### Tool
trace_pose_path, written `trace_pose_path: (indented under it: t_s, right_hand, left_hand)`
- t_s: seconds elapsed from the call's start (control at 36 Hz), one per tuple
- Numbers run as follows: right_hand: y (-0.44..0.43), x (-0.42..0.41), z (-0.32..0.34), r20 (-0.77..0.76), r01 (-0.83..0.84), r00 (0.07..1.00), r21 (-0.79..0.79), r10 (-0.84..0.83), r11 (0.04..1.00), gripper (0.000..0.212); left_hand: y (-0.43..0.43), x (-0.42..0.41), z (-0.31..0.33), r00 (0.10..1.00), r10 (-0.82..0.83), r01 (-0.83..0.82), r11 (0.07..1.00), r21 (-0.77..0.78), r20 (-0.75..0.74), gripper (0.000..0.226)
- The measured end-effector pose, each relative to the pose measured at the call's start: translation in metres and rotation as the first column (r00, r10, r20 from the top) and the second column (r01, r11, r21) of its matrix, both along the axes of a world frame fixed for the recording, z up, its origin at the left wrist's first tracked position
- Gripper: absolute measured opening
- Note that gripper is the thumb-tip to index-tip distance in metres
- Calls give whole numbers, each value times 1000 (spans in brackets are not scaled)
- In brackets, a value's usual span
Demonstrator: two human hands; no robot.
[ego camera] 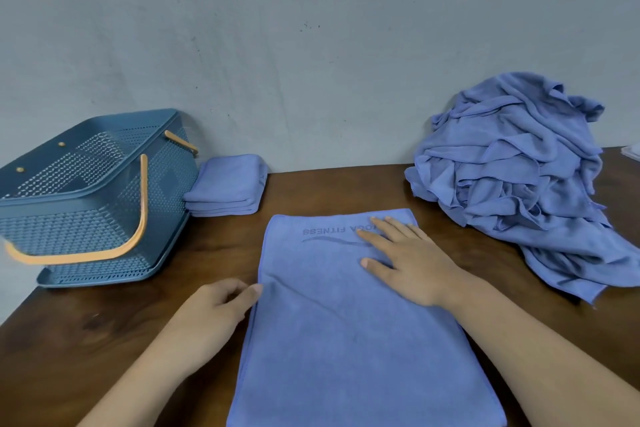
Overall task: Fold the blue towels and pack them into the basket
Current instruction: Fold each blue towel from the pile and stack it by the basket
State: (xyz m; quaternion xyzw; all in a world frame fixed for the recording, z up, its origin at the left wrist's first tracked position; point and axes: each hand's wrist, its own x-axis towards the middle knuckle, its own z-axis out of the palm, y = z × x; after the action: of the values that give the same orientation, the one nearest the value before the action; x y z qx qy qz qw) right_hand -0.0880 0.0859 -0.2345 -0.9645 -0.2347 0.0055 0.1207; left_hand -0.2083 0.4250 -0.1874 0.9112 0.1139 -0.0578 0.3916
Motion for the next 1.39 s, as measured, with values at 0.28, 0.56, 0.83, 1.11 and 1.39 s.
trace_pose_path:
  t_s: [0.28,0.56,0.83,1.11,1.39]
  right_hand:
    - [2,-3,3,-26,2,1000,-15,-3,1000,65]
    - [1,-1,4,-38,0,999,-43,-1,999,68]
    - [22,-27,14,86,39,996,-101,-30,994,72]
    - [12,-23,3,-91,129,986,-94,-137,987,85]
    - [15,-17,8,-101,144,983,-100,-155,984,88]
  left_hand:
    - [-7,-11,15,966,-147,152,988,9,-211,54]
    - [12,-41,15,962,-117,125,992,19,-246,45]
    - [-42,-8,12,883,-342,175,874,453,320,17]
    - [-42,104,-34,879,-470,438,737,515,-76,66]
    - [-36,116,-36,873,-487,423,710,563,-43,72]
